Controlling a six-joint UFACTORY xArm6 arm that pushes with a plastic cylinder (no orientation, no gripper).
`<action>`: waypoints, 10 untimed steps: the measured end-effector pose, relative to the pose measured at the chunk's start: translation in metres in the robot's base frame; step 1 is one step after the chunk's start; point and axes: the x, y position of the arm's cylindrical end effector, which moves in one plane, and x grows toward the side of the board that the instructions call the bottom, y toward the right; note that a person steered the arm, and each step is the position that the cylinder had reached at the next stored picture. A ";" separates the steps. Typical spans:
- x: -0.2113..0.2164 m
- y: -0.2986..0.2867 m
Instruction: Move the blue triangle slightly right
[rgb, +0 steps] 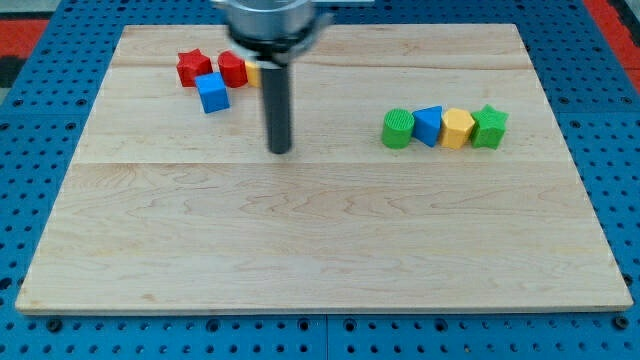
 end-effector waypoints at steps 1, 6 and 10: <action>-0.024 -0.075; -0.108 -0.026; -0.084 0.065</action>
